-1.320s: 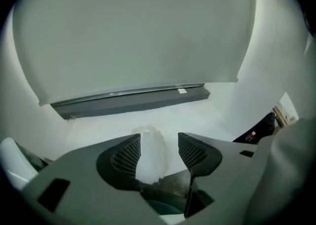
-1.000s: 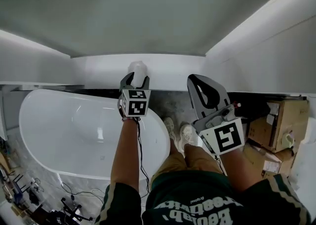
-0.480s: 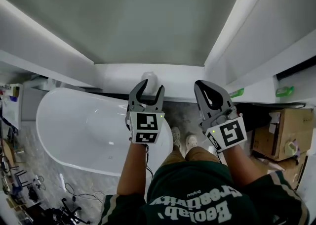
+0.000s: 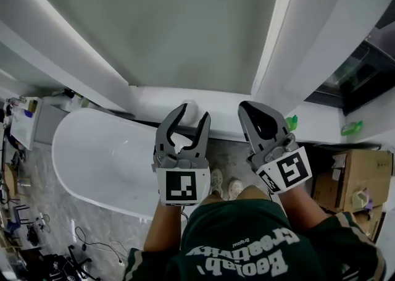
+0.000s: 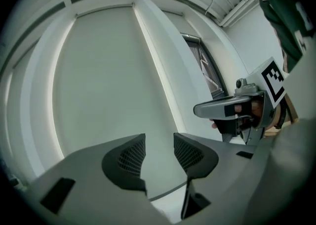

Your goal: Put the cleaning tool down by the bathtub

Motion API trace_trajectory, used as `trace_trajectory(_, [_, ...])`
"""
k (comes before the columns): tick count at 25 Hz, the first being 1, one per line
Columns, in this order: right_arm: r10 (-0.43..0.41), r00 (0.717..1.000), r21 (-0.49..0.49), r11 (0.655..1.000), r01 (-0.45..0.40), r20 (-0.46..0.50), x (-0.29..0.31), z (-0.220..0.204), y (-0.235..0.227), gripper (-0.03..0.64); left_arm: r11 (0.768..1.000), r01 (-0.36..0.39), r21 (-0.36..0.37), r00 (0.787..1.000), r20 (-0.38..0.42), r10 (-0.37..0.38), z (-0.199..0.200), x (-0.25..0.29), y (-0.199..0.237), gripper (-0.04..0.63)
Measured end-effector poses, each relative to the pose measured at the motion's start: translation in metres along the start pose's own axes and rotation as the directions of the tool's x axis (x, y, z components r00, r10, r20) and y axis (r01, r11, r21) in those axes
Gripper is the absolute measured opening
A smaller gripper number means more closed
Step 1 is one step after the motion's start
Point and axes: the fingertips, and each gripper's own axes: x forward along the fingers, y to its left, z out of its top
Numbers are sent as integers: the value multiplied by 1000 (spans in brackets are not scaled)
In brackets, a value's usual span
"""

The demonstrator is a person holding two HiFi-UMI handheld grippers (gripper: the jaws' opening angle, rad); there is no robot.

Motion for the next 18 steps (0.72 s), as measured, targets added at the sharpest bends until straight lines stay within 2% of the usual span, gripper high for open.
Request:
trace_trajectory(7, [63, 993, -52, 997, -58, 97, -26, 39, 20, 17, 997, -67, 36, 995, 82, 64, 41, -42, -14, 76])
trace_trajectory(9, [76, 991, -64, 996, -69, 111, -35, 45, 27, 17, 996, -85, 37, 992, 101, 81, 48, -55, -22, 10])
trace_trajectory(13, [107, 986, -95, 991, -95, 129, -46, 55, 43, 17, 998, -69, 15, 986, 150, 66, 57, -72, -39, 9])
trace_trajectory(18, [120, 986, -165, 981, -100, 116, -56, 59, 54, 15, 995, -89, 40, 977, 198, 79, 66, -82, -47, 9])
